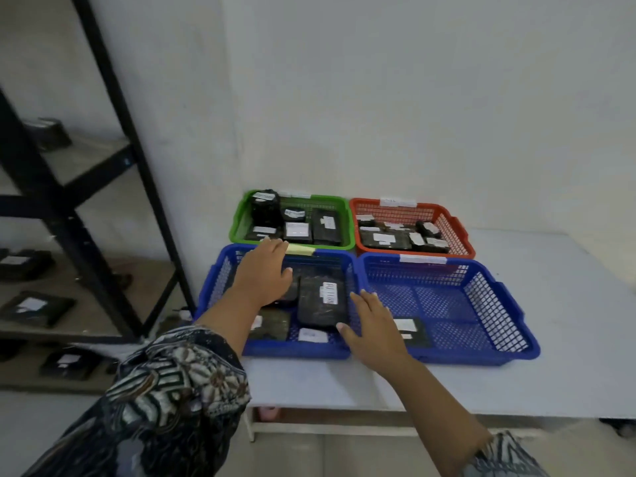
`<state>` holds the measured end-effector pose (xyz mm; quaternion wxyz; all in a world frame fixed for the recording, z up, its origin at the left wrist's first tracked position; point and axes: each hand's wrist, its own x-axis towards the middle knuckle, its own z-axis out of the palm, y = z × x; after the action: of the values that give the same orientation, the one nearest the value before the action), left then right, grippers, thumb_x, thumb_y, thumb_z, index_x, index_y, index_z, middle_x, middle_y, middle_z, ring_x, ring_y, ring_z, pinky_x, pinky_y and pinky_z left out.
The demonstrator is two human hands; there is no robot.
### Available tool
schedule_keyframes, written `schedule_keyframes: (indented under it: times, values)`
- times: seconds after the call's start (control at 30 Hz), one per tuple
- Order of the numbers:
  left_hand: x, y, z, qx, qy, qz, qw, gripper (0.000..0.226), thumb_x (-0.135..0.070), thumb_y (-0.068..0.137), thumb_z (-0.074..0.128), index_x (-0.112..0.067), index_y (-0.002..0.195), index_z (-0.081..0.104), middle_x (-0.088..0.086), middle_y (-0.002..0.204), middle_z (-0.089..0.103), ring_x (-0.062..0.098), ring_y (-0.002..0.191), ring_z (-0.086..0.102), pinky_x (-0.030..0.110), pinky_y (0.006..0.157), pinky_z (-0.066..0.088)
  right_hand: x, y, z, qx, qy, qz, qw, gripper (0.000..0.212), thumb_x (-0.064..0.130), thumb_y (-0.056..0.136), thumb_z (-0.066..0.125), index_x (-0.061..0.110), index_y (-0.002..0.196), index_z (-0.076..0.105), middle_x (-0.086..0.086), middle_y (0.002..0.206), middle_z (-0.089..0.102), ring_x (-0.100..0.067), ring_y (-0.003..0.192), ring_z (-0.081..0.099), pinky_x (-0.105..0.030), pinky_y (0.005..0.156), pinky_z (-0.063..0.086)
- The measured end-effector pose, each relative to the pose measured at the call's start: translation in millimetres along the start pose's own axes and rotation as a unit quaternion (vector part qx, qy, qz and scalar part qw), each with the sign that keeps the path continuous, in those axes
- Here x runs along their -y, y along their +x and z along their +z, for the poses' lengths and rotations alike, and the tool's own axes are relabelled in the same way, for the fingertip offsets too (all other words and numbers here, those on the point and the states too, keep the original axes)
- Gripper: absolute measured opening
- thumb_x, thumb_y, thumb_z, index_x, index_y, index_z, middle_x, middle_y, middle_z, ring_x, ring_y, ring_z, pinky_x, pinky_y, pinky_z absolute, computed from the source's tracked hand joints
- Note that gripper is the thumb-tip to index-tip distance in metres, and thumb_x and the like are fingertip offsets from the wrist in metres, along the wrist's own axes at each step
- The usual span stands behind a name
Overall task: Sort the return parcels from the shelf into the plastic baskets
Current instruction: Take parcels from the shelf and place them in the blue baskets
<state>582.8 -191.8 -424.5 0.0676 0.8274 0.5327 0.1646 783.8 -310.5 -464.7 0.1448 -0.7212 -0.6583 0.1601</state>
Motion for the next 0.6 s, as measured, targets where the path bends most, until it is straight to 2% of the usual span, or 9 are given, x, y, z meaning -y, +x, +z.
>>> schedule_keyframes:
  times: [0.17, 0.23, 0.37, 0.47, 0.6]
  values:
    - [66, -76, -47, -0.023, 0.011, -0.022, 0.999, 0.058, -0.030, 0.083, 0.047, -0.001, 0.132, 0.045, 0.016, 0.135, 0.048, 0.030, 0.126, 0.041, 0.043, 0.104, 0.036, 99, -20, 33, -0.014, 0.012, -0.066, 0.998, 0.064, 0.045, 0.096, 0.046, 0.020, 0.150, 0.023, 0.000, 0.159, 0.013, -0.019, 0.147, 0.004, -0.038, 0.120, 0.007]
    - [93, -109, -61, -0.022, 0.026, -0.047, 0.998, 0.053, -0.027, 0.082, 0.050, -0.002, 0.129, 0.048, 0.015, 0.132, 0.049, 0.030, 0.124, 0.043, 0.041, 0.103, 0.037, 138, -23, 48, -0.003, 0.011, -0.093, 0.996, 0.064, 0.045, 0.096, 0.046, 0.020, 0.150, 0.023, 0.000, 0.159, 0.013, -0.019, 0.148, 0.004, -0.039, 0.119, 0.005]
    - [151, -164, -79, -0.023, 0.053, -0.099, 0.993, 0.054, -0.026, 0.089, 0.052, -0.007, 0.137, 0.040, 0.010, 0.144, 0.039, 0.027, 0.136, 0.030, 0.041, 0.109, 0.030, 210, -28, 79, 0.013, -0.003, -0.145, 0.989, 0.063, 0.044, 0.095, 0.047, 0.017, 0.148, 0.027, -0.003, 0.158, 0.016, -0.022, 0.147, 0.008, -0.038, 0.118, 0.008]
    - [198, -194, -92, -0.019, 0.064, -0.145, 0.987, 0.059, -0.032, 0.093, 0.047, -0.011, 0.145, 0.029, 0.004, 0.152, 0.029, 0.023, 0.142, 0.018, 0.039, 0.113, 0.024, 257, -31, 106, 0.031, -0.023, -0.191, 0.981, 0.061, 0.044, 0.094, 0.049, 0.015, 0.145, 0.032, -0.006, 0.155, 0.024, -0.024, 0.144, 0.017, -0.036, 0.116, 0.016]
    - [255, -222, -105, -0.021, 0.057, -0.204, 0.977, 0.060, -0.033, 0.093, 0.047, -0.012, 0.146, 0.028, 0.004, 0.152, 0.027, 0.021, 0.142, 0.019, 0.038, 0.114, 0.024, 310, -22, 140, 0.067, -0.017, -0.231, 0.971, 0.058, 0.041, 0.094, 0.049, 0.016, 0.145, 0.033, -0.006, 0.154, 0.026, -0.025, 0.143, 0.019, -0.035, 0.115, 0.019]
